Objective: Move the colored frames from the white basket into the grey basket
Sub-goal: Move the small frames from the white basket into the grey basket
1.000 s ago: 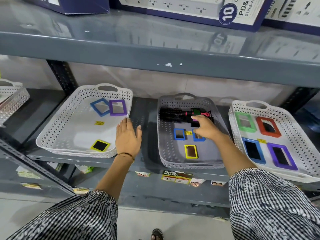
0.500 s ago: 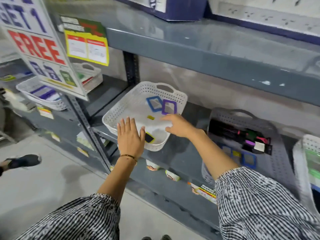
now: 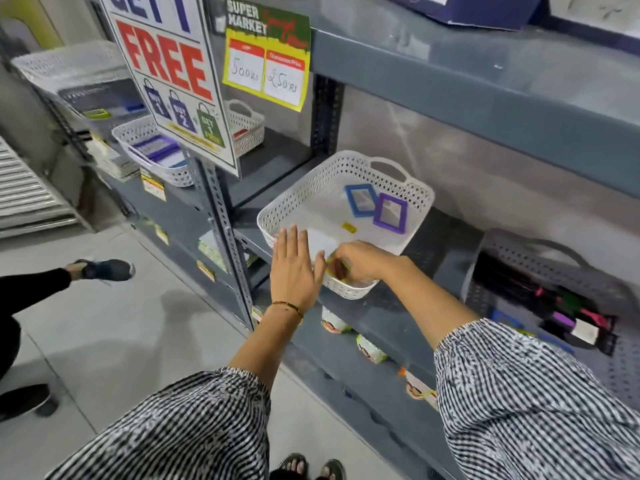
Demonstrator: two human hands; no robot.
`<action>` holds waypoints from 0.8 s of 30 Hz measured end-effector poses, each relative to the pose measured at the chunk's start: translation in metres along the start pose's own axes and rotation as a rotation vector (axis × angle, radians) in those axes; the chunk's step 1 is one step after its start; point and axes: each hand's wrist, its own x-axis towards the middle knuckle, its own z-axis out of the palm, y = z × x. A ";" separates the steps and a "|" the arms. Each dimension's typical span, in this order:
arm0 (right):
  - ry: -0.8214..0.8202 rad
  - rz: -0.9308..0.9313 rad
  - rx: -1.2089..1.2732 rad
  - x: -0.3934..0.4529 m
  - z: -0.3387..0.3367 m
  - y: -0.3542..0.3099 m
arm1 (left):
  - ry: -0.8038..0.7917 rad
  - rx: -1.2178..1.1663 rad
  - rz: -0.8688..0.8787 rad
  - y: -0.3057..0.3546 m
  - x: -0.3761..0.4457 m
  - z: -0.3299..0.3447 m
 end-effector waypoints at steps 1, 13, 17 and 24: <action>0.007 0.010 -0.003 0.001 0.000 0.000 | 0.008 0.004 0.001 0.000 0.000 0.000; 0.085 0.054 0.056 -0.004 0.000 0.002 | 0.008 0.032 0.026 -0.002 0.000 0.001; 0.202 0.077 0.154 -0.022 -0.011 0.008 | 0.023 0.045 0.022 0.003 0.001 0.000; 0.518 0.294 0.402 -0.093 -0.025 0.038 | -0.009 -0.029 0.224 0.061 -0.001 0.009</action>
